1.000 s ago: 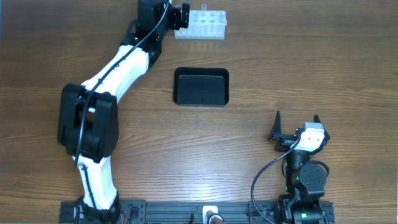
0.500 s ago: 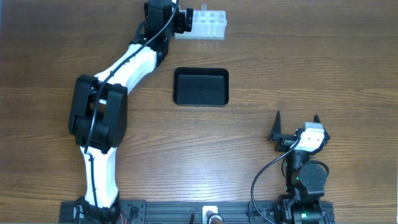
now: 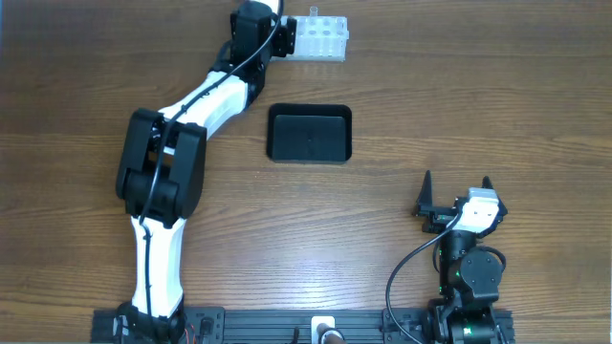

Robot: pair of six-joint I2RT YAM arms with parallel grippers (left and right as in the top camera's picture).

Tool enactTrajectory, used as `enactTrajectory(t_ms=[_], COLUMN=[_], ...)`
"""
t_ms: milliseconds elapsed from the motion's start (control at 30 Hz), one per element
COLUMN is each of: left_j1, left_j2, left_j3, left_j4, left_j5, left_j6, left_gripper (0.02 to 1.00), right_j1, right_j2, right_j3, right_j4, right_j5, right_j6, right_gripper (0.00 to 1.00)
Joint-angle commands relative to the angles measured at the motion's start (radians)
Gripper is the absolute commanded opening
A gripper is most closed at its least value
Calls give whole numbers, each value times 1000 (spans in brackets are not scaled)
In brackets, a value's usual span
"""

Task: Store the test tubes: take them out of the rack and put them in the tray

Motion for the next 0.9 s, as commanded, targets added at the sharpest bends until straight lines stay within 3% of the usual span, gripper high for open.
enactTrajectory(t_ms=[33, 333, 900], left_j1=[0, 0, -6], left_j2=[13, 13, 53], left_j3=[22, 22, 22], left_j4=[13, 35, 111], left_j5=[-15, -18, -14], left_j6=[-6, -7, -26], left_gripper=[755, 535, 500], right_j1=[6, 6, 6], right_j2=[-9, -9, -9], right_j3=[-6, -6, -6], right_j4=[-3, -3, -3], right_j5=[-8, -8, -8], right_j6=[3, 3, 3], right_gripper=[991, 991, 991])
